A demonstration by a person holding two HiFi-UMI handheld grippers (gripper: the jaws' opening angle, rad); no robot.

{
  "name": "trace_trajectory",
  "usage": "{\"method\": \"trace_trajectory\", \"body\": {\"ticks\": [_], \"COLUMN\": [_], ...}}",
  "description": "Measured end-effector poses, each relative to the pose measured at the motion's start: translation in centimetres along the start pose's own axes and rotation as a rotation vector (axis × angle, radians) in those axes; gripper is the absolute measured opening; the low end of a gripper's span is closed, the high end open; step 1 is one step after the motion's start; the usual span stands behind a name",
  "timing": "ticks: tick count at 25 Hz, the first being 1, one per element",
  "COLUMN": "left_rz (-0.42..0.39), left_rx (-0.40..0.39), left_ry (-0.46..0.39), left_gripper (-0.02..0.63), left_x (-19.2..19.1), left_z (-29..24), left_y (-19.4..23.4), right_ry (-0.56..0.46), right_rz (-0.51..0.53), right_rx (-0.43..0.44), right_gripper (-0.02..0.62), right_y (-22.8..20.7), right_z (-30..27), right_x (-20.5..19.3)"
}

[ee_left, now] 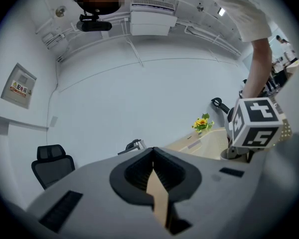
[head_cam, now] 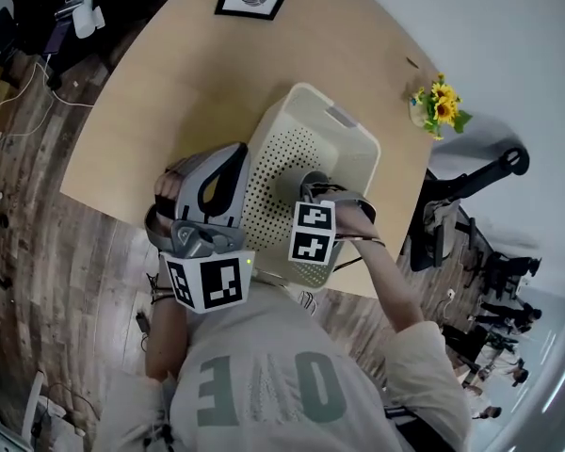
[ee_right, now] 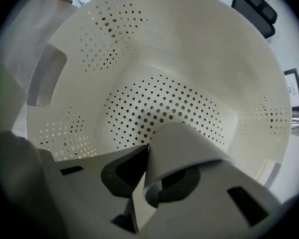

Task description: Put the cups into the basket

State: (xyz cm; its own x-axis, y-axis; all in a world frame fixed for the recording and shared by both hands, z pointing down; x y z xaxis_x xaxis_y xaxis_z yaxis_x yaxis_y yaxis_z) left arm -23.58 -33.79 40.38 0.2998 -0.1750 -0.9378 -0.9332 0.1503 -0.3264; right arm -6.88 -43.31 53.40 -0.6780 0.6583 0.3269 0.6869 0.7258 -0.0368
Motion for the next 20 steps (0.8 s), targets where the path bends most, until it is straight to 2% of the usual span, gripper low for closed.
{"method": "trace_trajectory", "body": {"ticks": [3, 9, 15, 20], "left_rz": [0.013, 0.016, 0.003, -0.025], "left_rx": [0.003, -0.003, -0.022, -0.032], "left_ry": [0.001, -0.005, -0.023, -0.06], "left_gripper": [0.009, 0.009, 0.009, 0.009], "left_x": [-0.3, -0.3, 0.5, 1.8], "left_z": [0.0, 0.1, 0.2, 0.3], "left_y": [0.1, 0.1, -0.2, -0.2], "right_ry": [-0.002, -0.029, -0.04, -0.091], "right_rz": [-0.007, -0.056, -0.067, -0.16], "right_rx": [-0.012, -0.089, -0.13, -0.181], "right_gripper": [0.051, 0.086, 0.087, 0.087], "right_y": [-0.1, -0.4, 0.0, 0.5], "right_z": [-0.1, 0.6, 2.8, 6.2], "right_x": [0.4, 1.2, 0.7, -0.7]}}
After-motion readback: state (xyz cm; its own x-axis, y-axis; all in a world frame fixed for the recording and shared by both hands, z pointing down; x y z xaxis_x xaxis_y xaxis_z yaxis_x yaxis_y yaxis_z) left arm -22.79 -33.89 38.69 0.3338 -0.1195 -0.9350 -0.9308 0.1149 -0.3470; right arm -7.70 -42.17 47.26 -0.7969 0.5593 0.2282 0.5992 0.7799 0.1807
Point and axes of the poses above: the fingertips, and each gripper's own axes: z backward along the fingers, y to its left, x out of its top, the point moved 8 cm from there along z, backward along the fingers, and after that the axes turned 7 degrees about y, right-handed, at the moved point
